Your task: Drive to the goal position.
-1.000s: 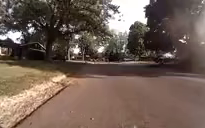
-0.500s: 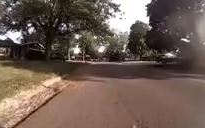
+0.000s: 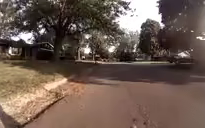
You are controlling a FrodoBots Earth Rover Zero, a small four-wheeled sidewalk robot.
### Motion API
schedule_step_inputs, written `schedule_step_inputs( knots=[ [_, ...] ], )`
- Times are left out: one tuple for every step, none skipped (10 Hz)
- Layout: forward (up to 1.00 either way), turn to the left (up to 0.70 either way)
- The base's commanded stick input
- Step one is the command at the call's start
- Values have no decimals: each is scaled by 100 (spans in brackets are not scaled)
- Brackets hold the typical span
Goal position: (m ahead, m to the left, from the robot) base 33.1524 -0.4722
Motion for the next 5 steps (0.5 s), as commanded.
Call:
schedule_step_inputs(
  knots=[
    [100,3],
    [100,3],
    [100,3],
    [100,2],
    [100,2]
  ],
)
